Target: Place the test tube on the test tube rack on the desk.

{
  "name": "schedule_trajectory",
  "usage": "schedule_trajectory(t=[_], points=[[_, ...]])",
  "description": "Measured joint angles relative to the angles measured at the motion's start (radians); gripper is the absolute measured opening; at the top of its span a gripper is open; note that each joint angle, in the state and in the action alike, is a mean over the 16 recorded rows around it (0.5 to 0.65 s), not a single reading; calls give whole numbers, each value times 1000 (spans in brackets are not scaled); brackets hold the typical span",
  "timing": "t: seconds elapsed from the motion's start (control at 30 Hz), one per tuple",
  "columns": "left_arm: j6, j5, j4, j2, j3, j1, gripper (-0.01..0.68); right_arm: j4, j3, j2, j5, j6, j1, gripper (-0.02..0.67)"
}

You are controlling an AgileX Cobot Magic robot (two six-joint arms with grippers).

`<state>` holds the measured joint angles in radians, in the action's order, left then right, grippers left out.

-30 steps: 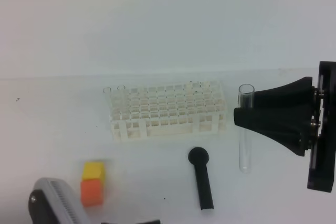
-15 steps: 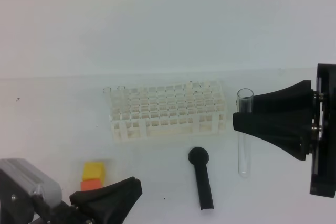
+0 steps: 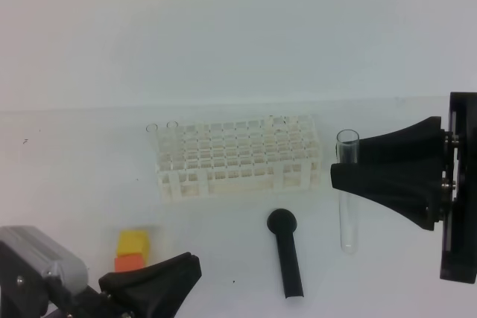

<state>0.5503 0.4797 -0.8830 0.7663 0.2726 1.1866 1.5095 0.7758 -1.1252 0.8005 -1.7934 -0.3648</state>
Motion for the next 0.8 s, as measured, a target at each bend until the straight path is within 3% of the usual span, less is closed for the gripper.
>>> schedule_trajectory(t=[0.17, 0.33, 0.47, 0.8], points=[[0, -11, 2, -10, -7, -31, -1, -8, 0, 0, 0, -3, 0, 126], [0, -64, -4, -34, -15, -130, -1, -14, 0, 0, 0, -6, 0, 126], [0, -127, -24, -84, -28, -258, -1, -17, 0, 0, 0, -7, 0, 125], [0, -256, -139, -293, -65, -661, -1, -26, 0, -2, 0, -7, 0, 125]])
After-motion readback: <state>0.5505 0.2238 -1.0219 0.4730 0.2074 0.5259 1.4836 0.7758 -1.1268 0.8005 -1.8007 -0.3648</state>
